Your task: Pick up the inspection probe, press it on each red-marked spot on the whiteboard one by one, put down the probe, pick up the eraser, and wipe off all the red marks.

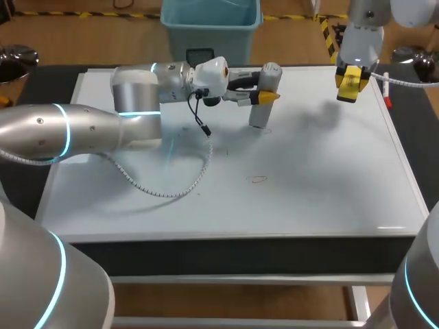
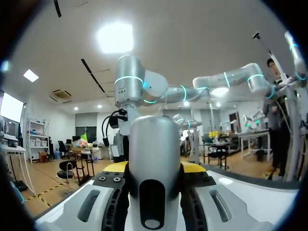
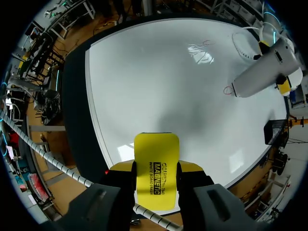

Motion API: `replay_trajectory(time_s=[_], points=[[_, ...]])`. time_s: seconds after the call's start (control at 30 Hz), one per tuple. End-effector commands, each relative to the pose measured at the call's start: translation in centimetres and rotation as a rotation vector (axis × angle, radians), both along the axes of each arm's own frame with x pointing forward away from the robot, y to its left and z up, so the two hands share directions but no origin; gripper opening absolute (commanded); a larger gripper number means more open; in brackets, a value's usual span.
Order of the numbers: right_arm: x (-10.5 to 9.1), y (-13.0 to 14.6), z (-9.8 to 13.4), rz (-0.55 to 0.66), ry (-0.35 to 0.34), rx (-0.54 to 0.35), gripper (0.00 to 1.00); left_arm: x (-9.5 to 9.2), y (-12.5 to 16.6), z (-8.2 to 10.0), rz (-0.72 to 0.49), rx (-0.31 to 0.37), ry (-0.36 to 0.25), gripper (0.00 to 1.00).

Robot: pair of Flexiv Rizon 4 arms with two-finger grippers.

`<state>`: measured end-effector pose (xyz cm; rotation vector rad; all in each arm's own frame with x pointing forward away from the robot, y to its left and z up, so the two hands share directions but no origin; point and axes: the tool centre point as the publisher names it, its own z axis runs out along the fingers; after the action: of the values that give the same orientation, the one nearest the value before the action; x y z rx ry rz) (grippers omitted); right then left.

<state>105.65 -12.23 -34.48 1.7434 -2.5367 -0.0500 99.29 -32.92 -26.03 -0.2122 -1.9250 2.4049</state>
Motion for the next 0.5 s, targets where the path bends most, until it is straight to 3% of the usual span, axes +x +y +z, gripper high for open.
replay_trajectory(time_s=[0.03, 0.27, 0.5], points=[[0.0, -0.1, 0.1, 0.003, 0.000, -0.002, 0.00, -0.3, 1.0, 1.4, 0.013, -0.002, -0.011, 0.00], [0.0, -0.1, 0.1, 0.003, 0.000, -0.002, 0.00, 0.1, 3.2, 2.4, 0.055, -0.010, -0.028, 0.00], [0.0, -0.1, 0.1, 0.003, 0.000, -0.002, 0.00, 1.0, 6.9, 2.5, 0.118, -0.046, -0.006, 0.00]])
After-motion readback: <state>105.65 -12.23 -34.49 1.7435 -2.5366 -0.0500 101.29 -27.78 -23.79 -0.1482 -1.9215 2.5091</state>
